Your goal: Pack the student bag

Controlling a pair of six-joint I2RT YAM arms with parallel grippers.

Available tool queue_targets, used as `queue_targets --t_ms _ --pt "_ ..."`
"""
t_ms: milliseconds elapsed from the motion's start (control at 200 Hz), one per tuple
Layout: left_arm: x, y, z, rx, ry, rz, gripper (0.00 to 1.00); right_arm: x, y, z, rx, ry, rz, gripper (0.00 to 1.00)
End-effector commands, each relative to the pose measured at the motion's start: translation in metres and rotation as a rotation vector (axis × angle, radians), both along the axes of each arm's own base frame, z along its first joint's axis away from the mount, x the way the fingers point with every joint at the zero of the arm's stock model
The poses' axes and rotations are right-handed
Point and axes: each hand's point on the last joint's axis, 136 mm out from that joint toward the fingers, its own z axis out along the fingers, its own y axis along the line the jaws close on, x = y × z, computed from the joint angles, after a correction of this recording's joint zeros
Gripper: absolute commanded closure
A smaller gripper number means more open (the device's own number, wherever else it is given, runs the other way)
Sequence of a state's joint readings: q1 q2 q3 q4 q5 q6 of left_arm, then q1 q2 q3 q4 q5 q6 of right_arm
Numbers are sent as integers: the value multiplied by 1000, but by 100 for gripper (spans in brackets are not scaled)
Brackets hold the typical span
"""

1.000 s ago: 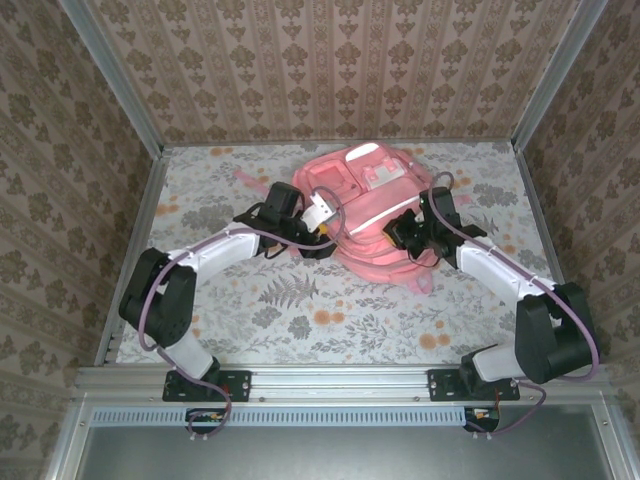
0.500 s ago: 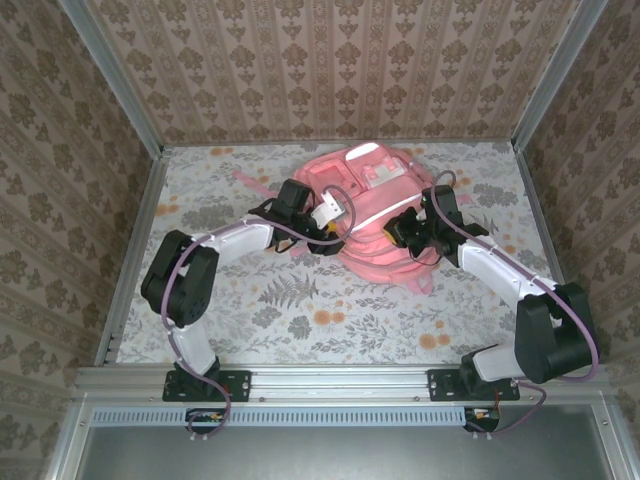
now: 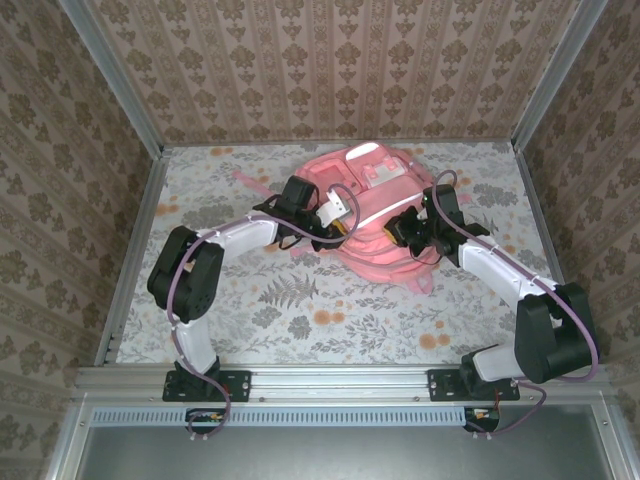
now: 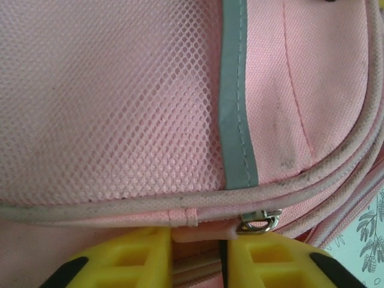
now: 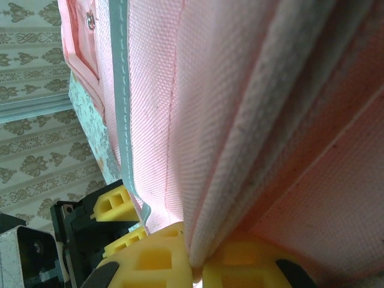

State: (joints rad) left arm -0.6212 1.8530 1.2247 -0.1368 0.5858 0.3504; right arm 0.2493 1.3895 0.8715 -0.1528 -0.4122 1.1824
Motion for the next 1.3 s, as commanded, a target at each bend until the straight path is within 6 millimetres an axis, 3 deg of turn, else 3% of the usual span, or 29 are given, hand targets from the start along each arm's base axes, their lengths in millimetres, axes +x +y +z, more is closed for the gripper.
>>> queue_targets --t_ms 0,120,395,675,720,800,860,985,1295 --pt "-8 -7 20 -58 -13 -39 87 19 9 38 57 -132 18 100" --pt "-21 -5 29 -74 26 -66 100 22 9 24 45 -104 14 100" --pt "-41 2 41 -136 60 -56 100 27 15 7 40 -79 24 100" --pt "-53 2 24 -88 59 -28 100 27 17 5 43 -76 29 100" --pt "-45 7 18 -45 30 25 100 27 17 6 43 -78 29 100" --pt "-37 15 14 -25 22 73 92 26 17 5 42 -75 31 100" --pt "-32 20 14 -22 18 98 73 25 17 5 40 -74 32 100" --pt "-26 22 14 1 6 119 49 25 17 6 41 -77 34 100" --pt "1 15 10 21 -27 141 40 24 17 7 43 -78 35 100"
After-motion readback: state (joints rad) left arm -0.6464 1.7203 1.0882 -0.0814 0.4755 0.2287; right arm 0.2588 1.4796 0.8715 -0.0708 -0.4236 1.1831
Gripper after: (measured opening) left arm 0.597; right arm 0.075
